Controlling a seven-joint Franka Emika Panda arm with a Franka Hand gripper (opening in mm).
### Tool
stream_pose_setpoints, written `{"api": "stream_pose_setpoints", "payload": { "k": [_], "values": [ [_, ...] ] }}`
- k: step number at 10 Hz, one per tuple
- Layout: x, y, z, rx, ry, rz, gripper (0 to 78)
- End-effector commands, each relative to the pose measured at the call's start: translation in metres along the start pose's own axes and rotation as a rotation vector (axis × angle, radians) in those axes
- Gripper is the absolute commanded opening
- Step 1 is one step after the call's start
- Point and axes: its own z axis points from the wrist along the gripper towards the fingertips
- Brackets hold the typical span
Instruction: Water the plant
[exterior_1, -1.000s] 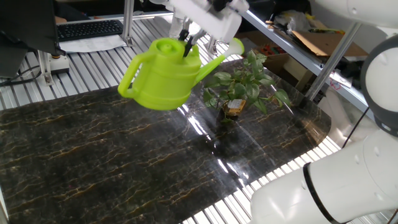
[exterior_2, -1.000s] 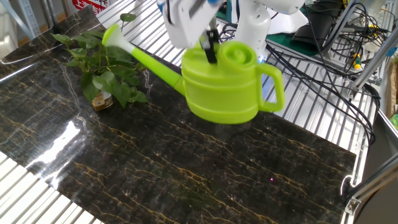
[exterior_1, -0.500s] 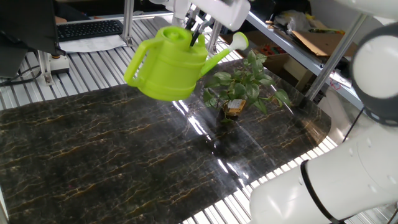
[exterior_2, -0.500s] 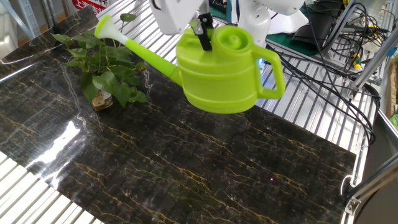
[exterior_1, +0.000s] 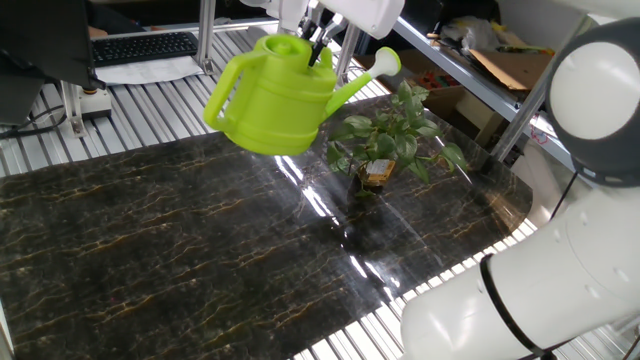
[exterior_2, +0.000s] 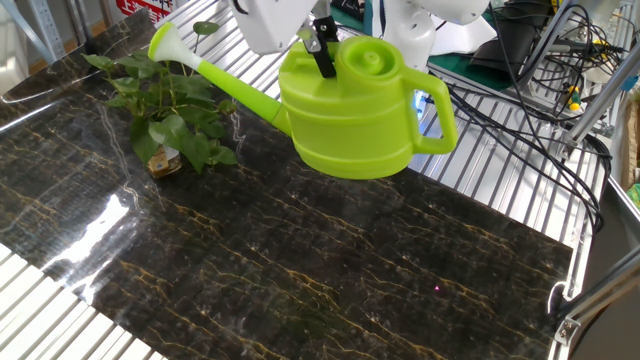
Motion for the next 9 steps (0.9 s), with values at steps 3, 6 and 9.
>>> {"api": "stream_pose_setpoints", "payload": {
  "k": [3, 6, 9],
  "values": [
    [-0.007, 0.002, -0.012, 0.004, 0.019, -0.011, 1.1],
    [-0.009, 0.002, -0.018, 0.008, 0.024, -0.008, 1.1],
    [-0.011, 0.0, -0.024, 0.018, 0.037, -0.013, 1.1]
  ]
}}
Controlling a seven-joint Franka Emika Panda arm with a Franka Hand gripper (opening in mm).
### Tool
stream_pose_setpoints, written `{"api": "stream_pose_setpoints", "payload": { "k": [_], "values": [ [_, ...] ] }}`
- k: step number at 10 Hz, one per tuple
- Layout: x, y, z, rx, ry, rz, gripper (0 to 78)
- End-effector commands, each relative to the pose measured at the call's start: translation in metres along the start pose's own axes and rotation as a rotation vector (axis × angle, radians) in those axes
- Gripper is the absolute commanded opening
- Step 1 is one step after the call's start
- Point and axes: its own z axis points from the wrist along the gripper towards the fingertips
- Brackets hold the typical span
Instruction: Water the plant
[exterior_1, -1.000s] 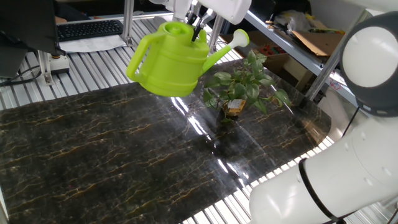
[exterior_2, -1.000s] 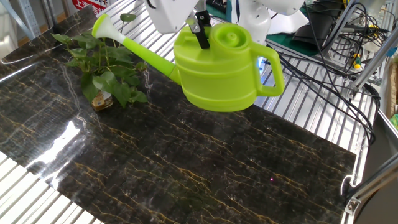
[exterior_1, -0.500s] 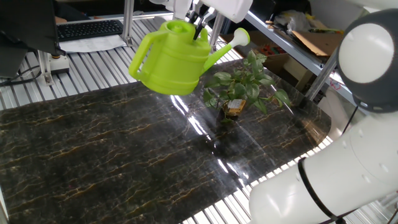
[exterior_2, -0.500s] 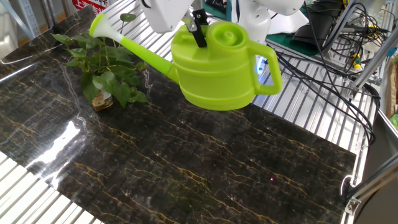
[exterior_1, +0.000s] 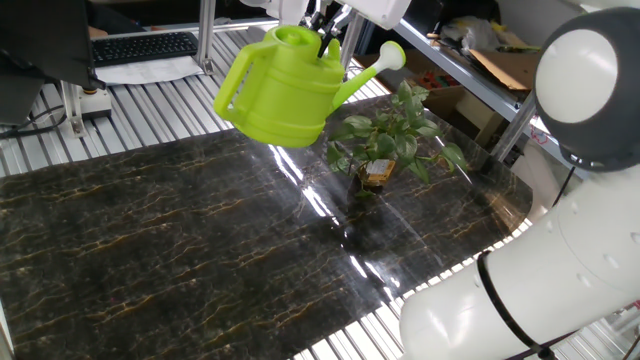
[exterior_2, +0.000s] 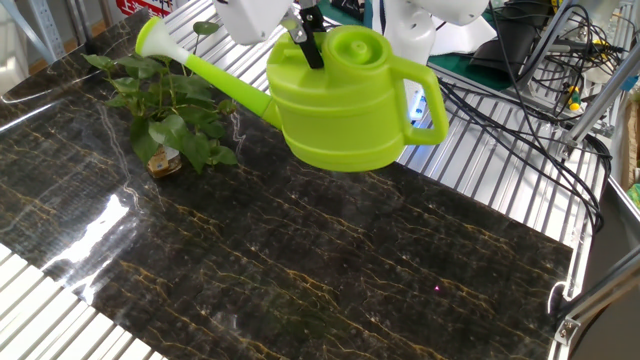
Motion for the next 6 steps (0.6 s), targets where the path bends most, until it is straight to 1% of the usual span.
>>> {"api": "stream_pose_setpoints", "payload": {
  "k": [1, 4, 5, 6],
  "values": [
    [-0.002, -0.001, -0.006, 0.001, 0.02, -0.006, 1.1],
    [-0.007, 0.001, -0.009, 0.006, 0.037, -0.007, 1.1],
    [-0.011, 0.002, -0.012, 0.011, 0.064, -0.009, 1.1],
    [-0.014, 0.002, -0.014, 0.017, 0.081, -0.014, 1.1]
  ]
}}
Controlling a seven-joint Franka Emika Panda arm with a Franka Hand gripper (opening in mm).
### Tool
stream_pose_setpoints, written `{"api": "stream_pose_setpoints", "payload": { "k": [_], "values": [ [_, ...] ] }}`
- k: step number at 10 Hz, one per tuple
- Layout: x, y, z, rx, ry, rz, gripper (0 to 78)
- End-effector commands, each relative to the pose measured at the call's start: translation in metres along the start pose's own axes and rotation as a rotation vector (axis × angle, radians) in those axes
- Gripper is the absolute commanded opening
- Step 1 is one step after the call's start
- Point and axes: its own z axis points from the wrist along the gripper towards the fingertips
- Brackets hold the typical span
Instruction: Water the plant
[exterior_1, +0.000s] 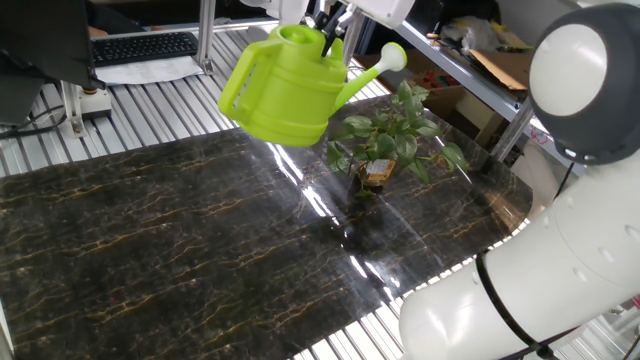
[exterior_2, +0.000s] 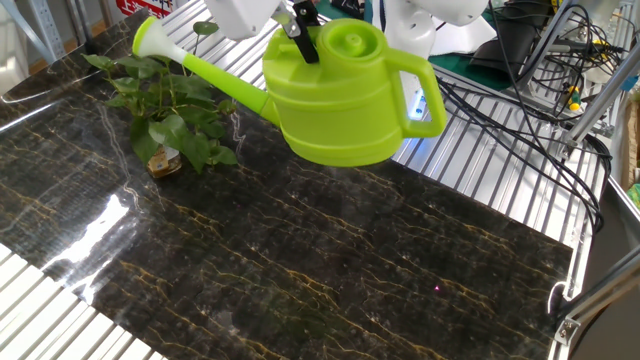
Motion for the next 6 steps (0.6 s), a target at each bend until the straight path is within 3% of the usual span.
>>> {"api": "stream_pose_setpoints", "payload": {
  "k": [1, 3, 6],
  "values": [
    [-0.0099, 0.0031, -0.0138, 0.009, 0.07, -0.019, 1.1],
    [-0.0111, 0.0026, -0.0155, 0.013, 0.106, -0.024, 1.1],
    [-0.0111, 0.0014, -0.0168, 0.017, 0.127, -0.029, 1.1]
  ]
}}
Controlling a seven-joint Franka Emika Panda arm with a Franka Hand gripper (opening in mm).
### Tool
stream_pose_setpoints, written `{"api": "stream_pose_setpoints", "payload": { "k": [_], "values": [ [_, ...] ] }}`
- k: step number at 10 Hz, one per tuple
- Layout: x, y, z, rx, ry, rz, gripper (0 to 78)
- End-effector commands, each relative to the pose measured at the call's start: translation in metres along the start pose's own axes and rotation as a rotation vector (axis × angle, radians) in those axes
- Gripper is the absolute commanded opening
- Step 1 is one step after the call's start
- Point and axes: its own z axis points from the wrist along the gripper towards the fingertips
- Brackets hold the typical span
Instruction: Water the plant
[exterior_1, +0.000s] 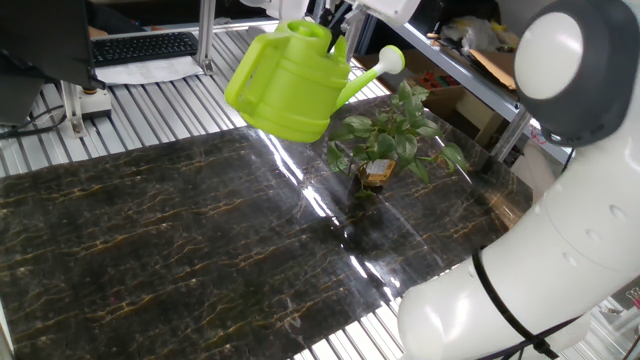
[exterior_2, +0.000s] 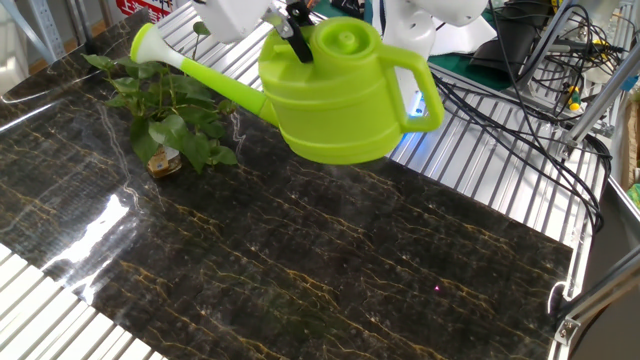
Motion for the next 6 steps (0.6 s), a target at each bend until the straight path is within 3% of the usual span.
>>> {"api": "stream_pose_setpoints", "payload": {
  "k": [1, 6],
  "values": [
    [-0.0011, -0.0005, -0.0109, 0.005, 0.073, -0.019, 1.1],
    [-0.002, -0.0003, -0.0116, 0.015, 0.094, -0.02, 1.1]
  ]
}}
